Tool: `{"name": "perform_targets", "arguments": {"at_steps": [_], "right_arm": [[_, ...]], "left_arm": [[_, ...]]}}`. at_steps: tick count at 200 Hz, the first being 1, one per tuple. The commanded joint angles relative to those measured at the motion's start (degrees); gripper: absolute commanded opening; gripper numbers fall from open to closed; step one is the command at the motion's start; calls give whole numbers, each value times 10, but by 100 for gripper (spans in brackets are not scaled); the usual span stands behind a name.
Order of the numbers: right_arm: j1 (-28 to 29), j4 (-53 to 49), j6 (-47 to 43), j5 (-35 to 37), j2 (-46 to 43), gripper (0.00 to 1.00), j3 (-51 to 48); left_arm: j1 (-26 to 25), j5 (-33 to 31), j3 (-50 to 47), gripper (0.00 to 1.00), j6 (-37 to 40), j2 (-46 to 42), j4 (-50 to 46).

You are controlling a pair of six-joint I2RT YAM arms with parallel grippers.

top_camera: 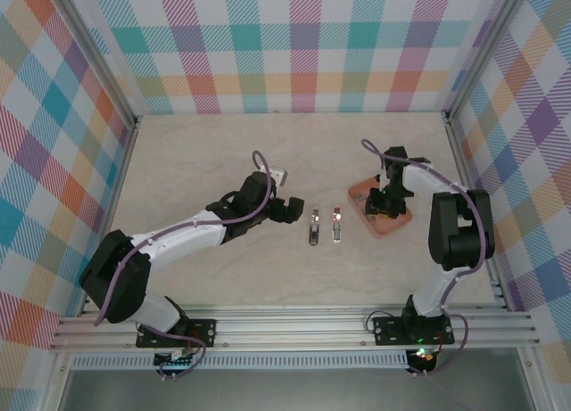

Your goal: Load the staples into the stapler

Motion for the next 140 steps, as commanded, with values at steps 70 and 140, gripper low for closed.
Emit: {"name": "perform_targets", "arguments": {"at_steps": [70, 140], "right_arm": [[-5, 8, -3, 37, 29, 32, -2], [-5, 13, 1, 93, -3, 26, -3]], "left_arm": [[-9, -8, -8, 100, -4, 0, 11], [-10, -10, -10, 100, -5, -1, 12]]}}
